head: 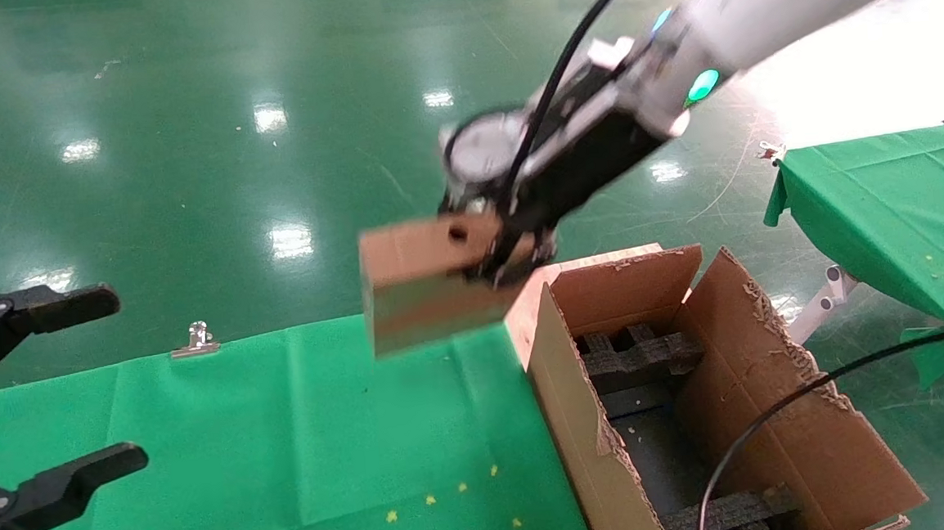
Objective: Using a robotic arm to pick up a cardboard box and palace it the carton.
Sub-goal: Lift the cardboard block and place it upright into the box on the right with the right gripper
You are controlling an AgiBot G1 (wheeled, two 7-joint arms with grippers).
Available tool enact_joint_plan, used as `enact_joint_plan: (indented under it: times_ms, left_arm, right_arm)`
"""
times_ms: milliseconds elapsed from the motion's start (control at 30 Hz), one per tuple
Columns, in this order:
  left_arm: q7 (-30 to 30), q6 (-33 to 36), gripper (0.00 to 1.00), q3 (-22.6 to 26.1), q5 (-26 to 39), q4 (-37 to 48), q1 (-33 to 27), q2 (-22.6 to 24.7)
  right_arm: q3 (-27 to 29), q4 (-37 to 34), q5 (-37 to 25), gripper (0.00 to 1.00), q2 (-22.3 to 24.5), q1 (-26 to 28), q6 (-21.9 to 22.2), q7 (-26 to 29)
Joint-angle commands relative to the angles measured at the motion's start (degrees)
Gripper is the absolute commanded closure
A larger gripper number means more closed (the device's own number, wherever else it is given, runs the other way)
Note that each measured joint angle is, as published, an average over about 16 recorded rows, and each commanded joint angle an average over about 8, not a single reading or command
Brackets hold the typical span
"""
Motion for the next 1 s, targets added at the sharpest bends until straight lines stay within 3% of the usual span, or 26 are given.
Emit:
enact_joint_plan:
  times_ms: [33, 400, 700, 1000]
  left_arm:
    - [0.0, 0.0, 0.0, 0.0, 0.0, 0.0, 0.0, 0.0]
    - [0.0, 0.0, 0.0, 0.0, 0.0, 0.0, 0.0, 0.0]
    - [0.0, 0.0, 0.0, 0.0, 0.0, 0.0, 0.0, 0.0]
    - [0.0, 0.0, 0.0, 0.0, 0.0, 0.0, 0.0, 0.0]
  right_arm:
    - [0.0, -1.4, 0.3, 1.0, 0.2, 2.5, -0.2, -0.6]
    - [-4.5, -4.0, 1.6, 1.0, 5.1, 7.0, -0.7, -2.7]
    - [-13.6, -1.6, 0.0, 1.0, 15.3, 13.0, -1.3, -1.4]
    - [-23.4, 4.4, 3.6, 1.0, 26.4, 15.6, -1.0, 3.4]
